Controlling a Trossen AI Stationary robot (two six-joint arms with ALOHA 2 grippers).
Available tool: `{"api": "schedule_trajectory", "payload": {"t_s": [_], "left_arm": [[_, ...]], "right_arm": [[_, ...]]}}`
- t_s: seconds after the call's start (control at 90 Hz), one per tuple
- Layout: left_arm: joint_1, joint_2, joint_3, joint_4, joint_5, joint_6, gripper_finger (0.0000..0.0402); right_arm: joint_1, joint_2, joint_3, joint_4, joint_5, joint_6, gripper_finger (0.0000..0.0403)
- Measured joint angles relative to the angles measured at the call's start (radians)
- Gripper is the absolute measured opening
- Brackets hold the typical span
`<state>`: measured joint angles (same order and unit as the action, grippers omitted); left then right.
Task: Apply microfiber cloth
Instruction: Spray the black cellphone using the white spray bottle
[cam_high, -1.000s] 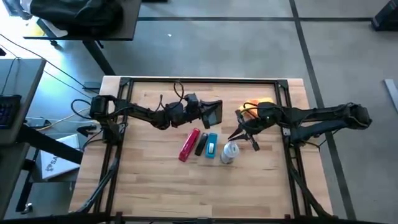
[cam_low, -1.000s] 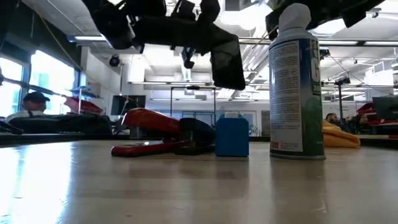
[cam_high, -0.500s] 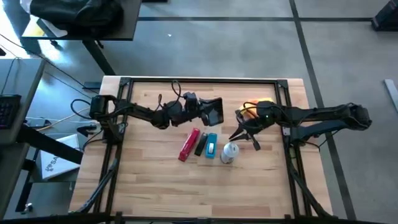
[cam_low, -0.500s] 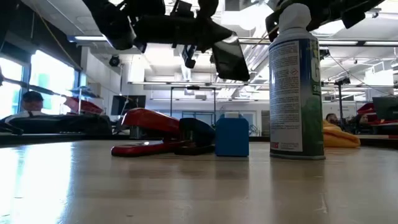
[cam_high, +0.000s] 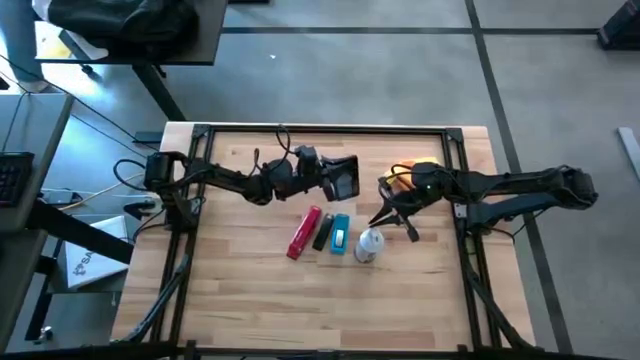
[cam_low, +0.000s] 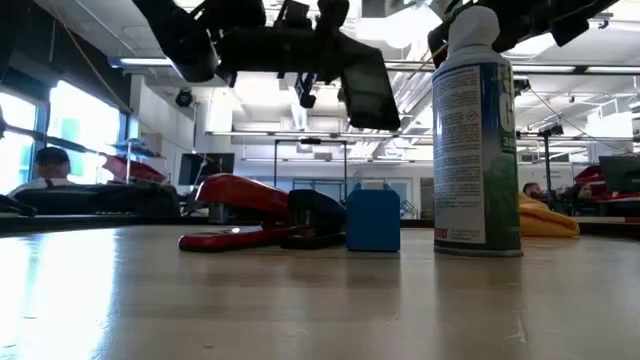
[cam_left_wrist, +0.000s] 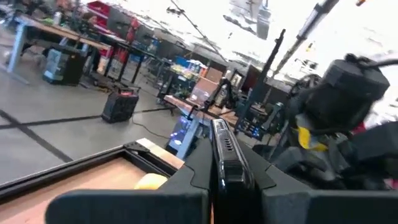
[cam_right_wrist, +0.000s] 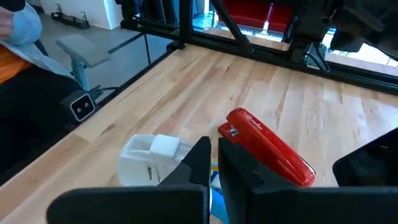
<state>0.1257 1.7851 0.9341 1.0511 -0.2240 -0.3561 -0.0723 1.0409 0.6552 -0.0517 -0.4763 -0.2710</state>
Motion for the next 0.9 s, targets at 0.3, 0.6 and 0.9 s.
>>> {"api": "schedule_trajectory", "payload": {"t_s": [0.3,0.6,0.9], "left_arm": [[0.053,0.116,0.113,-0.002,0.164,0.093,0.0010],[0.044,0.164,0.161,0.074,0.163,0.097,0.0010],[0.052,0.164,0.160,0.094,0.161,0.097,0.0010]], "right_arm": [[0.000,0.000,0.000,0.005,0.002,0.000,0.0000],[0.010,-0.001,0.000,-0.007,0.033,0.001,0.0000],[0.010,-0.001,0.000,-0.033,0.034,0.006,0.0000]]}}
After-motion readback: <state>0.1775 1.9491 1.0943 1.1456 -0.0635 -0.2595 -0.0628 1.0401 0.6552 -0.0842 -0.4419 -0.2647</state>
